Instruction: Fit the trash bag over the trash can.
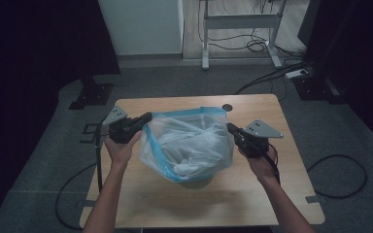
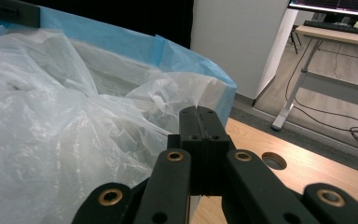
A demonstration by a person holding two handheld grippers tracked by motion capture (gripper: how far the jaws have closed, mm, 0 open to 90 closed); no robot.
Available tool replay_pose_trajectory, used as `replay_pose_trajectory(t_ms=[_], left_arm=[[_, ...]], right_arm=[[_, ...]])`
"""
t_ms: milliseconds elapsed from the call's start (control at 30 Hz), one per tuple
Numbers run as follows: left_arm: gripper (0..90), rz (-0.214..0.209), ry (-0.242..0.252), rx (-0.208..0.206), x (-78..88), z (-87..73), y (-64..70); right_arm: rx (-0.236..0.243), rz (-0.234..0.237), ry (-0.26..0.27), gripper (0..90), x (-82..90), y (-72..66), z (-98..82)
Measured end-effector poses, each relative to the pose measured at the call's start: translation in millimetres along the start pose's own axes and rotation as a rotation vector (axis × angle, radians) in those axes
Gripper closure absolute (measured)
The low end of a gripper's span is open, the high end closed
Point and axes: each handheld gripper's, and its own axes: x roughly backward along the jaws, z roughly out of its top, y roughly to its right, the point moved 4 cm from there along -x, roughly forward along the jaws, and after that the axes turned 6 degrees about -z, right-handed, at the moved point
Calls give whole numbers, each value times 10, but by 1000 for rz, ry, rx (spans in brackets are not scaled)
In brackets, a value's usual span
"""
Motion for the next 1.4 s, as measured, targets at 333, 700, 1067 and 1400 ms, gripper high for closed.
replay_pose_trajectory(t_ms=[333,700,1067,1400], left_arm=[[897,6,-25,52,-200,-108,-104],[897,1,-24,77,-191,-181,-101],[897,9,-76,150,-299,-293,-185],[896,4,-97,205,-259,-527,-218]], right_arm=[[-81,1,-6,891,-198,110,-76],[-135,-9,-39,890,-236,230,-115],[-116,-39,-83,890,-371,193,-272],[-136,-28,-144,890,-502,155,-455]])
